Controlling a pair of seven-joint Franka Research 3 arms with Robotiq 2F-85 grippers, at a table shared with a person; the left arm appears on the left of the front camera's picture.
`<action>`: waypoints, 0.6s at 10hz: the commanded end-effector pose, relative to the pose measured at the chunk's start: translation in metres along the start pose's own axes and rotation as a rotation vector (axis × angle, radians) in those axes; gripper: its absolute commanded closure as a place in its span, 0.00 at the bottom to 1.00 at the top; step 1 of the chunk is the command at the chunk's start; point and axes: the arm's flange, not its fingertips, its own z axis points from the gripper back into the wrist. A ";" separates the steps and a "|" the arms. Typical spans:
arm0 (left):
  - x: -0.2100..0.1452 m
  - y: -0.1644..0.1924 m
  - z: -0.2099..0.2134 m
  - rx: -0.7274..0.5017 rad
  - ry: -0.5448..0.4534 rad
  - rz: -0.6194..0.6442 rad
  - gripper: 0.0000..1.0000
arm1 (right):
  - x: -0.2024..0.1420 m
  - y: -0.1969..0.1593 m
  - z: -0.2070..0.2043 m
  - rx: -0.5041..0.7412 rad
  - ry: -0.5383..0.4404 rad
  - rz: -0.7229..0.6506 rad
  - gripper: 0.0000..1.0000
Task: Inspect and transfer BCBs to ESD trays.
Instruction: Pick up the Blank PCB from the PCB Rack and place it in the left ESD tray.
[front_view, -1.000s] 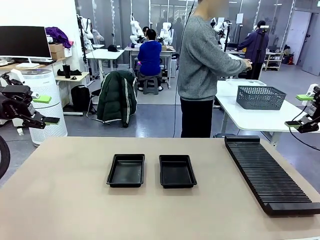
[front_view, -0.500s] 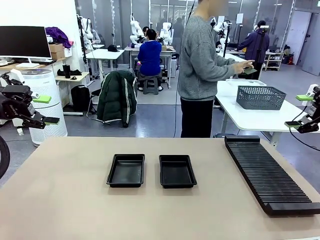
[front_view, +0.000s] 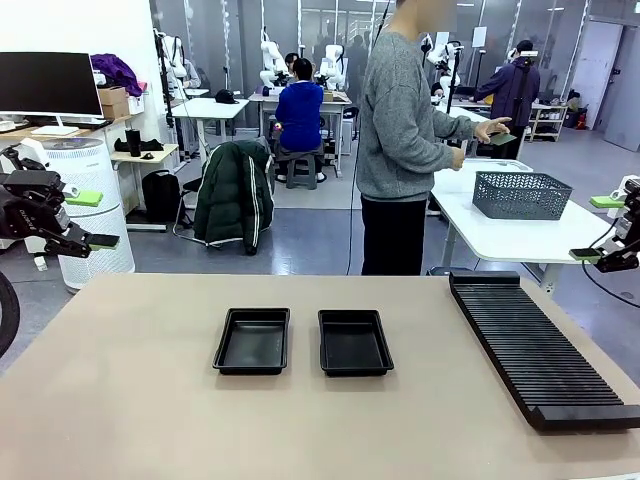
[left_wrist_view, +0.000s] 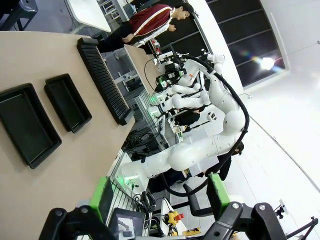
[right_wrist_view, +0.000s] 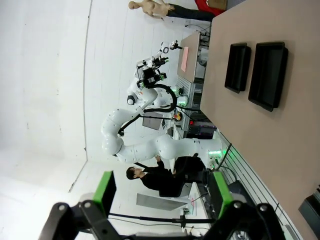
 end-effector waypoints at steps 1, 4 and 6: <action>0.000 -0.001 0.000 0.001 0.002 0.001 0.00 | 0.000 -0.004 -0.001 0.030 -0.030 -0.010 0.00; 0.000 -0.001 0.000 0.001 0.002 0.001 0.00 | 0.001 -0.010 0.002 0.051 -0.092 -0.045 0.00; 0.000 -0.001 0.000 0.001 0.002 0.001 0.00 | 0.002 -0.006 0.000 0.048 -0.104 0.007 0.00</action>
